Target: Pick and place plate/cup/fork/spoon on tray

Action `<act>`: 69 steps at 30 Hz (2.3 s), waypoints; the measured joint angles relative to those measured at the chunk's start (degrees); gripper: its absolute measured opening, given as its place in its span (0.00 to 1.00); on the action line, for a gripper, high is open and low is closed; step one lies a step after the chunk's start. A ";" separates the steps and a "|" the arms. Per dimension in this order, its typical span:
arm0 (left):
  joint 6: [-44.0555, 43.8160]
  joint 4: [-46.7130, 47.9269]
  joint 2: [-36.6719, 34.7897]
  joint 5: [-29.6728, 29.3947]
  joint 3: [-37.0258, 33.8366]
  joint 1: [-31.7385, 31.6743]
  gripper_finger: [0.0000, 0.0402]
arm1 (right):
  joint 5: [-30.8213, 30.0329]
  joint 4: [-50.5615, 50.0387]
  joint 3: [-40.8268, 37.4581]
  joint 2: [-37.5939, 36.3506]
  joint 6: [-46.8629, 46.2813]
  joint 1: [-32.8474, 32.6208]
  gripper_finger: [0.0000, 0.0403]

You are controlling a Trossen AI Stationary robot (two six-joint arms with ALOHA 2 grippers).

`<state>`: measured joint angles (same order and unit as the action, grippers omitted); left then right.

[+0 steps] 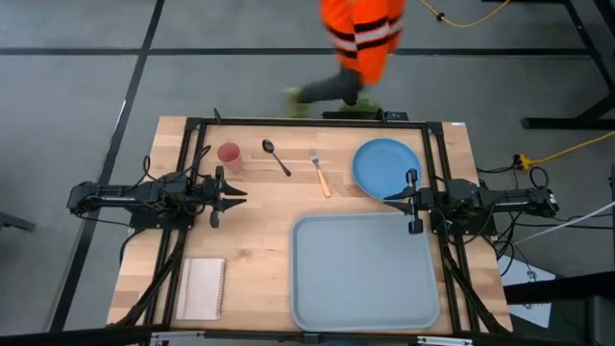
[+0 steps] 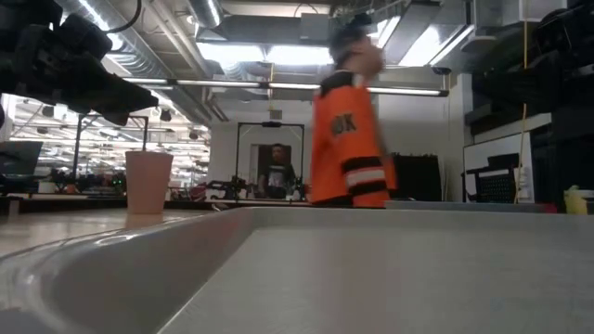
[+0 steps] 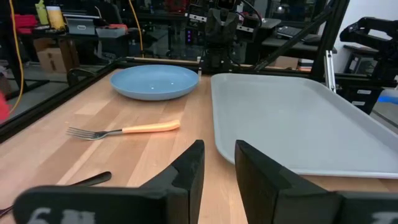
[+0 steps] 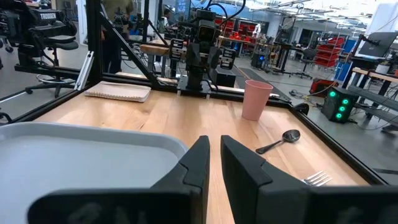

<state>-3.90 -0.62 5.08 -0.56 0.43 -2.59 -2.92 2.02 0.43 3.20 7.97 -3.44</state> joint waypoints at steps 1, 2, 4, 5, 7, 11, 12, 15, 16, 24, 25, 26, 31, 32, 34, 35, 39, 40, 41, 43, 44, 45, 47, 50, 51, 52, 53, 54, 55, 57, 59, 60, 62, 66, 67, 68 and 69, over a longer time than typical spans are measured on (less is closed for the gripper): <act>0.00 0.00 0.00 0.00 0.00 0.00 0.21 | 0.00 0.00 -0.02 0.00 0.02 0.00 0.11; 0.00 0.00 0.00 0.00 0.00 0.00 0.21 | 0.00 -0.02 0.00 0.00 0.02 0.00 0.11; -0.01 0.00 0.01 0.02 0.01 0.00 0.21 | 0.00 0.00 0.00 0.00 0.02 0.00 0.11; 0.00 0.00 0.00 0.01 0.00 0.00 0.21 | 0.00 0.00 0.00 0.00 0.01 0.00 0.11; 0.00 0.00 0.00 0.01 0.00 0.00 0.21 | 0.00 0.00 0.00 0.02 0.00 0.00 0.11; 0.00 0.00 0.00 0.02 0.00 0.00 0.21 | 0.00 0.00 0.00 0.00 0.01 0.00 0.11; 0.00 0.00 0.00 0.01 0.00 0.00 0.21 | 0.00 0.00 -0.01 0.00 0.00 0.00 0.11; 0.00 0.00 0.00 0.02 0.00 0.00 0.21 | 0.00 0.01 0.00 0.02 0.17 0.00 0.11; 0.00 0.00 0.00 0.02 0.00 0.00 0.21 | 0.00 0.16 0.00 0.02 1.31 0.00 0.11; 0.00 0.00 0.00 0.02 0.00 0.00 0.21 | 0.05 3.21 0.00 0.06 7.37 0.00 0.11; 0.00 0.00 0.00 0.02 0.00 0.00 0.21 | 0.07 4.47 0.00 0.07 7.11 0.00 0.11; 0.00 -0.01 0.00 0.00 0.00 0.00 0.21 | 0.08 5.45 0.02 0.07 5.95 0.00 0.11; 4.03 -1.02 0.02 -2.28 -0.04 0.00 0.21 | 0.15 10.67 0.00 0.09 -4.21 0.00 0.11; 5.36 -2.98 0.07 -3.33 -0.04 0.00 0.21 | 0.01 12.91 0.00 0.11 -4.75 0.00 0.11; 5.92 -8.38 0.00 -4.54 -0.04 0.00 0.21 | -2.00 19.26 0.00 0.07 -4.06 0.00 0.11; 5.98 -11.37 0.05 -4.71 -0.04 0.00 0.21 | -3.86 22.70 0.00 0.07 -2.92 0.00 0.11; 5.75 -25.94 0.00 -4.06 -0.04 0.00 0.21 | -9.15 36.78 0.00 0.07 7.64 0.00 0.11; 5.75 -28.42 0.02 -3.96 -0.04 0.00 0.21 | -9.35 39.44 0.00 0.07 10.81 0.00 0.11; 5.72 -31.26 0.07 -4.28 -0.04 0.00 0.21 | -9.46 41.59 0.00 0.07 13.91 0.00 0.11; 4.37 -38.16 0.04 -6.04 -0.04 0.00 0.21 | -9.50 44.70 0.00 0.07 19.45 0.00 0.11; 3.97 -40.71 0.03 -7.57 -0.03 0.00 0.21 | -9.50 45.67 0.00 0.07 21.59 0.00 0.11; 3.49 -41.29 0.17 -10.01 0.20 0.00 0.21 | -9.54 46.07 0.00 0.07 23.30 0.00 0.11; 2.01 -36.81 1.26 -17.58 2.34 -0.02 0.21 | -10.23 46.05 0.00 0.07 25.27 0.00 0.11; -1.23 -20.37 5.07 -29.13 8.91 -0.02 0.21 | -15.36 45.37 0.00 0.07 25.01 0.00 0.11; -1.85 -14.71 7.12 -32.61 11.49 -0.02 0.21 | -18.05 45.00 0.00 0.07 24.38 0.00 0.11; -1.95 -9.71 9.50 -35.80 14.06 -0.02 0.21 | -21.21 44.61 0.00 0.07 23.77 0.00 0.11; -1.95 -5.95 12.21 -38.24 16.59 -0.09 0.21 | -24.76 43.91 0.00 0.07 23.28 0.00 0.11; -2.21 -2.75 14.94 -40.35 19.00 -0.29 0.21 | -28.07 42.93 0.00 0.07 22.18 0.00 0.11; -3.16 0.45 17.00 -41.85 21.34 -0.62 0.21 | -31.40 41.84 0.00 0.07 20.92 0.00 0.11; -5.39 5.51 20.51 -42.93 26.23 -1.78 0.21 | -37.35 39.58 0.00 0.07 18.01 0.00 0.11; -8.17 8.88 24.45 -40.97 31.26 -3.17 0.21 | -42.15 37.30 0.00 0.07 15.38 0.00 0.11; -9.90 10.91 26.64 -39.17 33.40 -3.96 0.21 | -43.92 36.40 0.00 0.07 14.33 0.00 0.11; -11.93 16.07 30.70 -35.53 37.66 -5.71 0.21 | -46.26 35.04 0.00 0.07 13.18 0.00 0.11; -13.31 23.88 41.58 -31.58 46.73 -10.37 0.21 | -46.97 34.32 0.00 0.07 13.09 0.00 0.11; -13.63 27.01 44.13 -31.25 48.74 -11.97 0.21 | -46.99 33.84 0.00 0.07 13.07 0.00 0.11; -13.64 29.57 46.77 -30.90 50.61 -13.63 0.21 | -47.02 33.03 0.00 0.07 13.09 0.00 0.11; -13.62 31.95 49.47 -30.10 52.51 -15.38 0.21 | -47.28 32.19 0.00 0.07 13.07 0.00 0.11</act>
<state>-17.52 31.33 54.55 -30.66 52.93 -17.97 -50.20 34.21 0.43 3.27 21.04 -3.44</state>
